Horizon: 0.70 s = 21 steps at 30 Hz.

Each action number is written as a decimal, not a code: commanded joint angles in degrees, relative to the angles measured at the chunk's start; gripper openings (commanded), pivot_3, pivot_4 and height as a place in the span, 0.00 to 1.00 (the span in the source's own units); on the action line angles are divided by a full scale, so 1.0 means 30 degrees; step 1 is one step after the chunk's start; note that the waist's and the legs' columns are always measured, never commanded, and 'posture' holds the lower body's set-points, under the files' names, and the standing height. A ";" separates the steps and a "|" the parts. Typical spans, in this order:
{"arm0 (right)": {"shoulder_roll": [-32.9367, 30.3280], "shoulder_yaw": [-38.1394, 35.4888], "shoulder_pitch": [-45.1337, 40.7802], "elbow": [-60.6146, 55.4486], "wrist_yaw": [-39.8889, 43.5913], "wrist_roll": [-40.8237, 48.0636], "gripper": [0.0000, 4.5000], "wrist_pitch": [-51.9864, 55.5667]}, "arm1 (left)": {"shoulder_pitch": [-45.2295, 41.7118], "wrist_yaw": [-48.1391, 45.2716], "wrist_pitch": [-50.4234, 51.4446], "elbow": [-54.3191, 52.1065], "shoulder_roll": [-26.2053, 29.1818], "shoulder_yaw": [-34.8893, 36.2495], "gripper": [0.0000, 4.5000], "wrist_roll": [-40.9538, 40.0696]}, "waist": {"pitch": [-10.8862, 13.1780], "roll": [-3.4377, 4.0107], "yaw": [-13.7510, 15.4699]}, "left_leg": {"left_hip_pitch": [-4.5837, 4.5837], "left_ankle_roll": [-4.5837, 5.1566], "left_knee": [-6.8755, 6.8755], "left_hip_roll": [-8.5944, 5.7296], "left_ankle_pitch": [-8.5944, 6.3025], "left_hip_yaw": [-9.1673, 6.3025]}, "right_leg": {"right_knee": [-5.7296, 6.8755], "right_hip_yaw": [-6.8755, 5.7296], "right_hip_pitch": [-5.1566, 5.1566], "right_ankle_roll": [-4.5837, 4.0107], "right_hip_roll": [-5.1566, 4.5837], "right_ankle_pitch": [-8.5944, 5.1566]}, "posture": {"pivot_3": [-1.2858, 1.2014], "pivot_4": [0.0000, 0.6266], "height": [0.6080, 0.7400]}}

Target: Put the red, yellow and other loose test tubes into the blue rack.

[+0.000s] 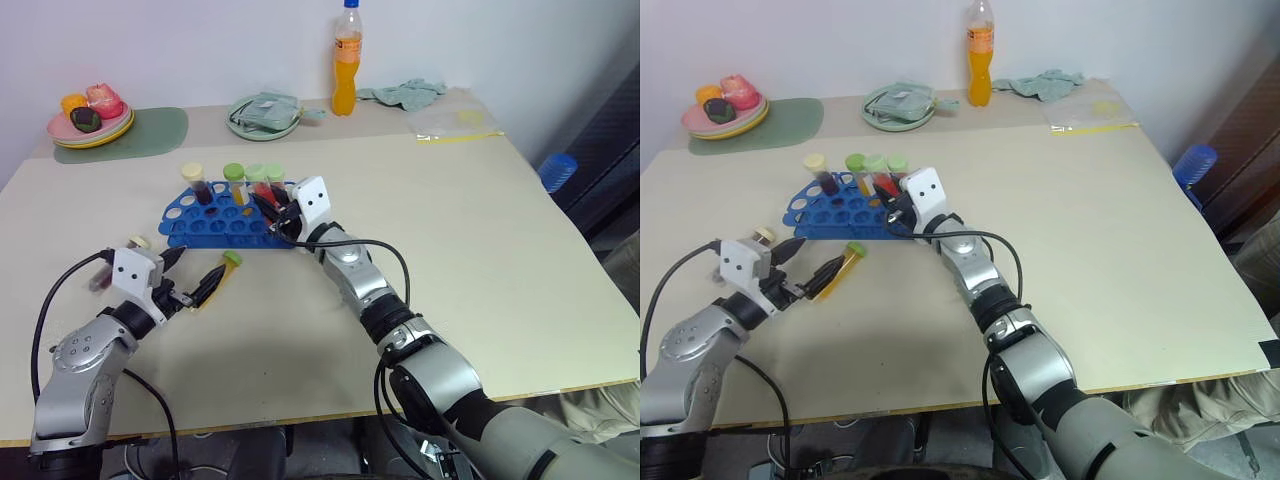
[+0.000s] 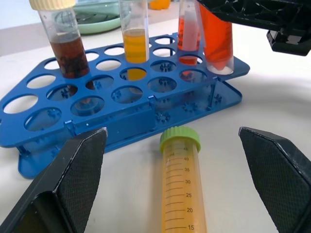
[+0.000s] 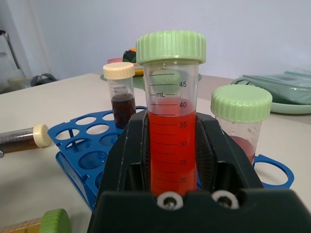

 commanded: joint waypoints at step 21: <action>0.0875 0.0029 0.3133 -0.5277 0.0962 0.1305 0.71 -0.0786 | 0.0075 -0.0296 0.0198 -0.1078 0.0235 0.0287 1.00 -0.0584 | 0.0000 0.0001 0.0003 | -0.0001 0.0000 -0.0003 0.0002 0.0000 -0.0001 | -0.0003 0.0001 0.0000 0.0000 0.0004 -0.0001 | 0.52 0.24 1.00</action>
